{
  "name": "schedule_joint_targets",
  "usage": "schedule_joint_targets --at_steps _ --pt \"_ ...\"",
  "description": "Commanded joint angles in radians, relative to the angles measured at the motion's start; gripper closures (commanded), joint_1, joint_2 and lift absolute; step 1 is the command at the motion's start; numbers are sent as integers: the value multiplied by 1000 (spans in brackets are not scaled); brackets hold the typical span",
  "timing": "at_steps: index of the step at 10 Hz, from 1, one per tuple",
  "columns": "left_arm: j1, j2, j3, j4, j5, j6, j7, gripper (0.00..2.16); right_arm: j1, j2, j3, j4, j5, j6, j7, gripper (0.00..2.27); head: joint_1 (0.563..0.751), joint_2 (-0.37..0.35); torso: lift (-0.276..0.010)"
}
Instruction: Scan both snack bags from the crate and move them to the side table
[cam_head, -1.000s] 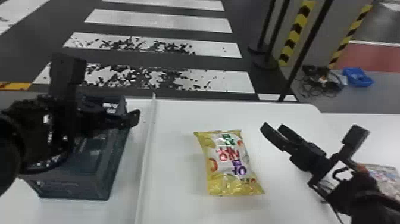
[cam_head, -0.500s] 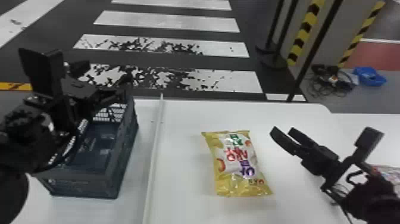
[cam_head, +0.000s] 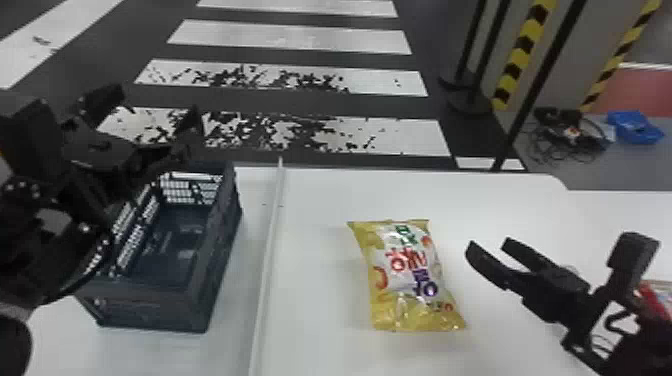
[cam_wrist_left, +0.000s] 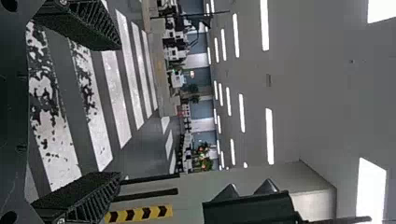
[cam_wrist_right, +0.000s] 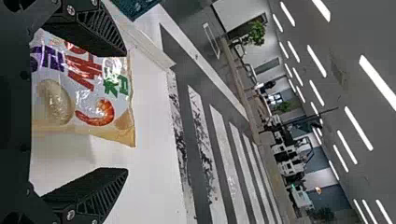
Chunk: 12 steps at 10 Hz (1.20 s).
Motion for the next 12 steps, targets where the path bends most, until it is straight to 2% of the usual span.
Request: schedule_joint_targets --at_steps 1,3,7,8,10,12 --pt "25 15 19 13 29 -50 -11 33 47 0 15 -59 55 19 -29 117 695 -53 -95" --pt "31 25 24 23 42 -59 -18 33 92 4 55 -99 130 19 -48 117 695 -34 -95" --pt "26 26 25 49 78 -59 -41 33 231 4 109 -246 201 56 -86 117 695 10 -95" --pt "26 26 25 52 79 -59 -43 33 258 4 147 -281 241 68 -97 117 695 16 -95" --pt "23 25 24 64 102 -72 -58 33 271 4 279 -329 406 65 -170 117 695 51 -95" --pt "26 28 18 64 105 -72 -64 33 284 -15 399 -329 567 -18 -259 120 695 95 -95"
